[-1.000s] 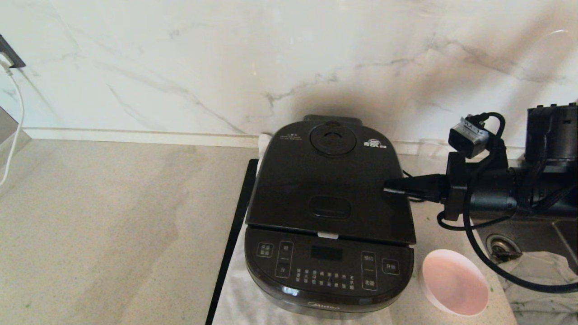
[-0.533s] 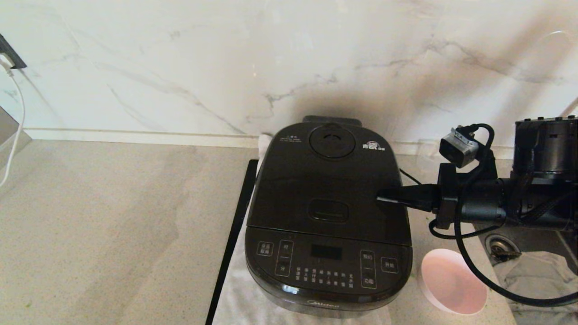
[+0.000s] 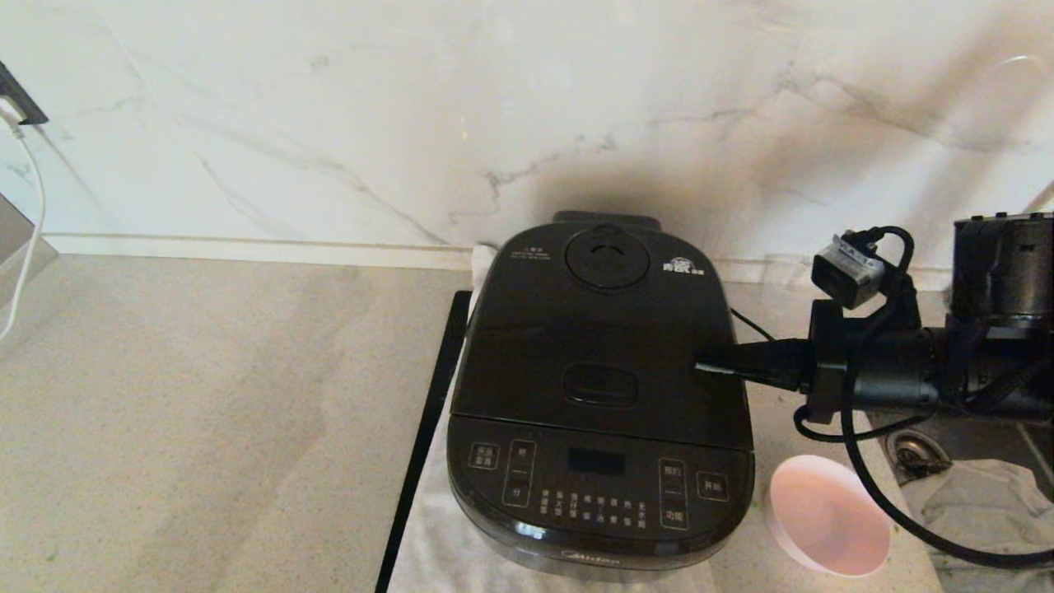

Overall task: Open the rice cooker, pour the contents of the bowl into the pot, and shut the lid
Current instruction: Close the rice cooker

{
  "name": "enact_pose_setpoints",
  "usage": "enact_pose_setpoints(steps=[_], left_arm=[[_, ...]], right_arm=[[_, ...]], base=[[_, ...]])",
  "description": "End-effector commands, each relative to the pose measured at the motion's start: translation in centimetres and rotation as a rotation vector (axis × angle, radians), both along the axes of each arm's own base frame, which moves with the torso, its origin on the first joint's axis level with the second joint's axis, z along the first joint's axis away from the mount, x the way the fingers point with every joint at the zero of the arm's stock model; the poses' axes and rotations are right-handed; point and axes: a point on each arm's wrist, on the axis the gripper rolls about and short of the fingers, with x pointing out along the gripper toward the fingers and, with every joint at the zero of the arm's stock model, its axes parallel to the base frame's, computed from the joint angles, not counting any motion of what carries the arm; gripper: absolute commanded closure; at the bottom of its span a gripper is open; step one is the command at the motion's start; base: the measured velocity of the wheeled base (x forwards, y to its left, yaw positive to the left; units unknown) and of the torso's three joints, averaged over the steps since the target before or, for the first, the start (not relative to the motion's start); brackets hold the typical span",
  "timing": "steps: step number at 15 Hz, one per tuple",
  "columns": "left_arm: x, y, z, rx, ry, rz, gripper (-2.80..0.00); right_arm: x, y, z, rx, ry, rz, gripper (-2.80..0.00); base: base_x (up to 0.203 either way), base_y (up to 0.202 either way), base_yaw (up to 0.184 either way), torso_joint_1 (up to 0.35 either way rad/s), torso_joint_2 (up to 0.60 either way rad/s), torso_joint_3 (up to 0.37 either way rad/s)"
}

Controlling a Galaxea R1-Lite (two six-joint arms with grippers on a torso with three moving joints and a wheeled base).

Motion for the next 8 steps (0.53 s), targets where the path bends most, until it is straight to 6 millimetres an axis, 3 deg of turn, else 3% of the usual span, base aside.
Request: enact_pose_setpoints(steps=[1,5,8], left_arm=[[0.0,0.0,0.0,0.000,-0.001,-0.001,0.00],[0.0,0.0,0.0,0.000,0.000,0.000,0.00],[0.0,0.0,0.0,0.000,0.000,0.000,0.00]], right_arm=[[-2.1,-0.6,3.8,0.050,-0.139,0.005,0.00],[-4.5,-1.5,7.0,0.063,-0.201,-0.086,0.00],[-5.8,-2.0,8.4,-0.050,-0.149,-0.199,0.00]], base=[[0.000,0.000,0.000,0.000,0.00,0.000],[0.000,0.000,0.000,0.000,0.00,0.000],[0.000,0.000,0.000,0.000,0.00,0.000]])
